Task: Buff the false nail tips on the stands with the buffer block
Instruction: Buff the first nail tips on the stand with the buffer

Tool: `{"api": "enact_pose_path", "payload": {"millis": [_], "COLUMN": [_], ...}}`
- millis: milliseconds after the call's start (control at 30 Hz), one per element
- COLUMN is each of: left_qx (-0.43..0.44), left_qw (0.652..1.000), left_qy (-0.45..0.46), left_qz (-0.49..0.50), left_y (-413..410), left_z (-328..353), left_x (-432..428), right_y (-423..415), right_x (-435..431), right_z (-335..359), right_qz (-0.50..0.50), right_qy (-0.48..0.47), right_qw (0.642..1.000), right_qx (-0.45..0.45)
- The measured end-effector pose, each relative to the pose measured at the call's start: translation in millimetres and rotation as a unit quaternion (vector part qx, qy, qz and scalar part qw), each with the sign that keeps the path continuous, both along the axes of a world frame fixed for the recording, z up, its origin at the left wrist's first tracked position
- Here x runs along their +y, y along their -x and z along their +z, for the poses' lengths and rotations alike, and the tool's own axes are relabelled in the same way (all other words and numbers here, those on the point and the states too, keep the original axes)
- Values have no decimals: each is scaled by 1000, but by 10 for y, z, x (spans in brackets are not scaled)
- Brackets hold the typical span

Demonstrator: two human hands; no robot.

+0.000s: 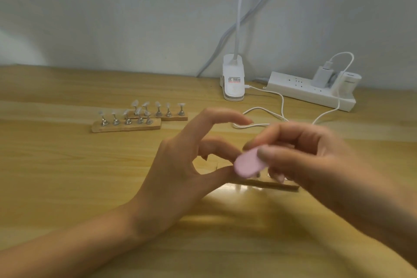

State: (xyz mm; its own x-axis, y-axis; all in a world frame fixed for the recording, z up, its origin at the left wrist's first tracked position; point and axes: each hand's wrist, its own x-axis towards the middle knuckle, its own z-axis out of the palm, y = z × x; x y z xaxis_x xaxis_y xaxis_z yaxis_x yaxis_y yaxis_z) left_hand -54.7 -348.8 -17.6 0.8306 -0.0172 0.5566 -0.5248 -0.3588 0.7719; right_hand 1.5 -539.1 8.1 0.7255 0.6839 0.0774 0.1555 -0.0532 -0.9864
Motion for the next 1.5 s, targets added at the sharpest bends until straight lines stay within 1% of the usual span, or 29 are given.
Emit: {"api": "enact_pose_path", "payload": {"millis": [67,167,267,300,400,500,533,633,733,833,867,967,1100,1200,1233,1333,1433,1500], "left_qx": [5,8,12,15,20,24,26,28,30,34,36,44,58,63,65,71,71,73], "left_qw": [1000,1000,1000,1000,1000,1000,1000,999,999,999,999,999,997,997,997,996,996,996], "left_qy": [0,-1,-2,-3,-5,-8,-10,-17,-18,-13,-9,12,26,37,38,43,46,33], "left_qz": [5,6,1,1,1,-1,0,-3,-5,-12,-15,-25,-37,-35,-35,-38,-36,-30], "left_y": [-6,3,-9,-6,10,3,3,11,13,19,17,2,1,-20,-17,-5,-12,-2], "left_z": [-5,-7,2,2,-3,6,5,-25,-44,-48,-48,-42,-54,-41,-41,-50,-49,-48], "left_x": [9,3,18,19,14,23,21,-3,-8,-11,-13,-1,-8,6,4,-7,10,14], "right_y": [-29,12,-57,-57,6,-64,-65,-26,-72,-20,-21,-80,1,-78,-75,-7,-102,-119], "right_x": [-18,2,-25,-32,-3,-29,-36,-10,-31,-10,-11,-37,-9,-40,-37,-8,-49,-66], "right_z": [-3,-5,4,1,-21,-7,-1,-23,-38,-29,-27,-9,-20,-17,-14,-34,-10,-3], "right_qz": [-20,29,-15,-13,37,-11,-10,35,-7,39,40,-4,44,-10,-8,38,-8,-2], "right_qy": [-7,6,-17,-19,12,-11,-11,19,12,24,27,0,19,-17,-21,1,-29,-38], "right_qw": [1000,999,1000,1000,999,1000,1000,999,1000,999,999,1000,999,1000,1000,999,1000,999], "right_qx": [7,14,17,20,12,12,13,17,17,22,17,-2,-8,-16,-14,-8,-10,4]}}
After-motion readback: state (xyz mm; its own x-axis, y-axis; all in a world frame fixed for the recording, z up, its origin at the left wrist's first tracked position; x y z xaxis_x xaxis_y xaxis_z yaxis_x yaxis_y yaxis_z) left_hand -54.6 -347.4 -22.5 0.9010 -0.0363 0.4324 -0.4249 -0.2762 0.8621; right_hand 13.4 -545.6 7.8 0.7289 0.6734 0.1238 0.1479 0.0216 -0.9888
